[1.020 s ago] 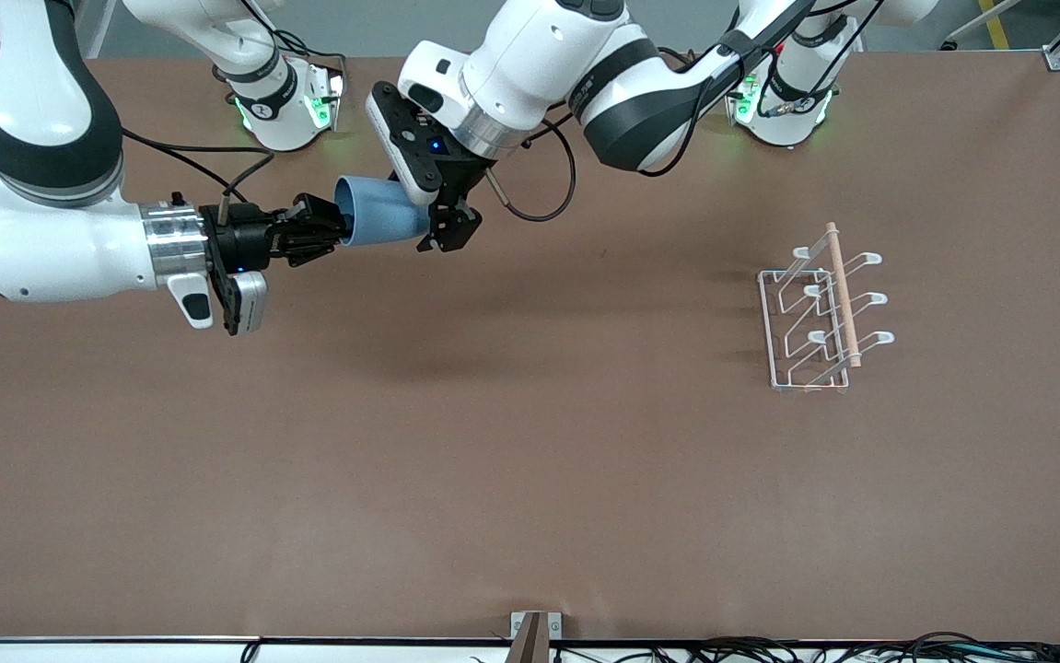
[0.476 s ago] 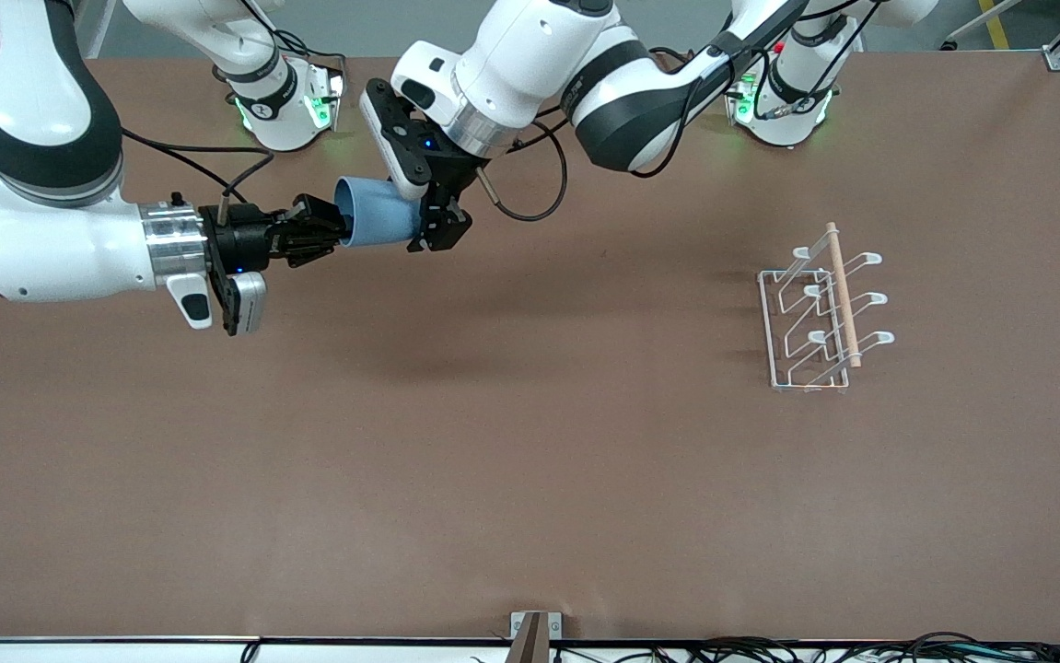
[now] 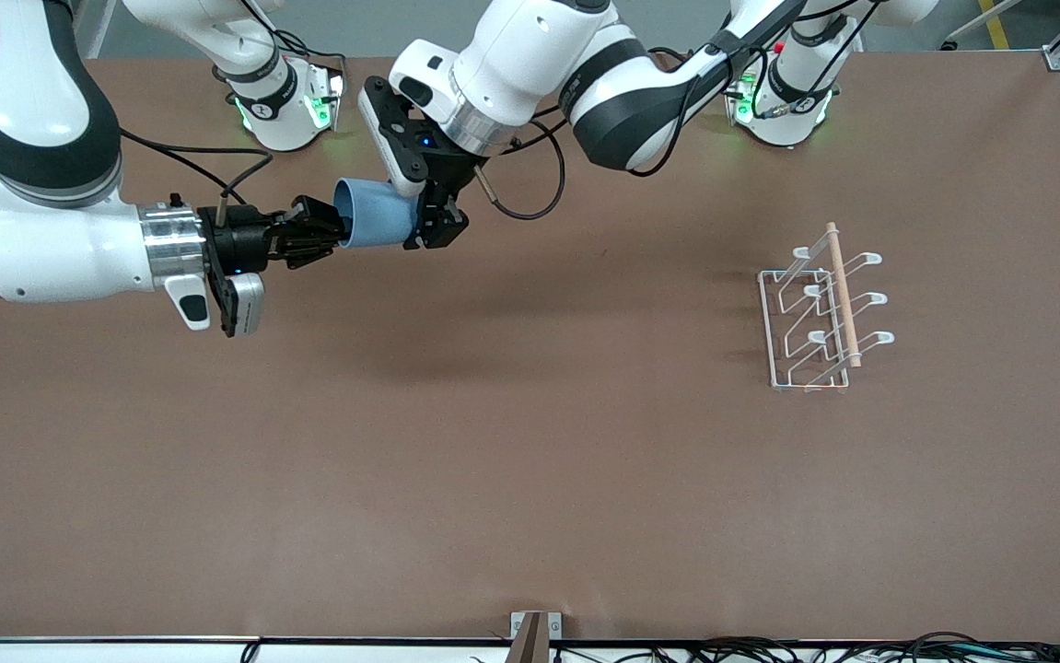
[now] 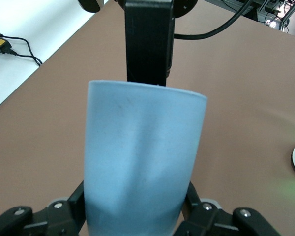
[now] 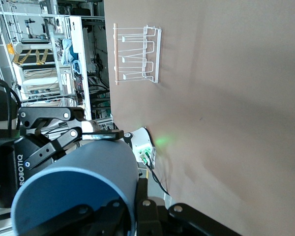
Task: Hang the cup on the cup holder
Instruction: 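Open the right gripper and carry the cup toward the holder with the left gripper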
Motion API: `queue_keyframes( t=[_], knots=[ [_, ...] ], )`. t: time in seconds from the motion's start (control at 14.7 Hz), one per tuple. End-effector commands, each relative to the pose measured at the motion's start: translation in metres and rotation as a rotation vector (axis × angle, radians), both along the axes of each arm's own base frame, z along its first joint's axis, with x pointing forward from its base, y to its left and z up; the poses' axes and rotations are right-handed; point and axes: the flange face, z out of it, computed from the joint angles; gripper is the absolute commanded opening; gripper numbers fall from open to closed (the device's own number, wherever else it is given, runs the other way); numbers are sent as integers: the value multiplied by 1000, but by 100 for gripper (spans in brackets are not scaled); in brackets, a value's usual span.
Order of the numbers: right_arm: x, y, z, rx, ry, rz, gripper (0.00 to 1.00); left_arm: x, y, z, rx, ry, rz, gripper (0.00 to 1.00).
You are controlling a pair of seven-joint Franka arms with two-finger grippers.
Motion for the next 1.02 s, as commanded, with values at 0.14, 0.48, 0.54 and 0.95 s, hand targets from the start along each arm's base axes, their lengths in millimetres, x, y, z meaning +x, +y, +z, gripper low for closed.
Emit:
queue_keyframes(
  t=[0.14,0.48,0.54,0.95],
  knots=[
    [-6,-6,6,21,20,-2,100,31,46,-1,191,9,-20,43],
    [1,-36,8,27,26,-37,100,41,74,8,263,43,2,44],
    [1,-44,10,16,17,-46,100,48,83,4,290,59,12,44],
    [3,-157,37,-299,-153,-185,100,103,192,-23,585,166,1,44]
  ],
)
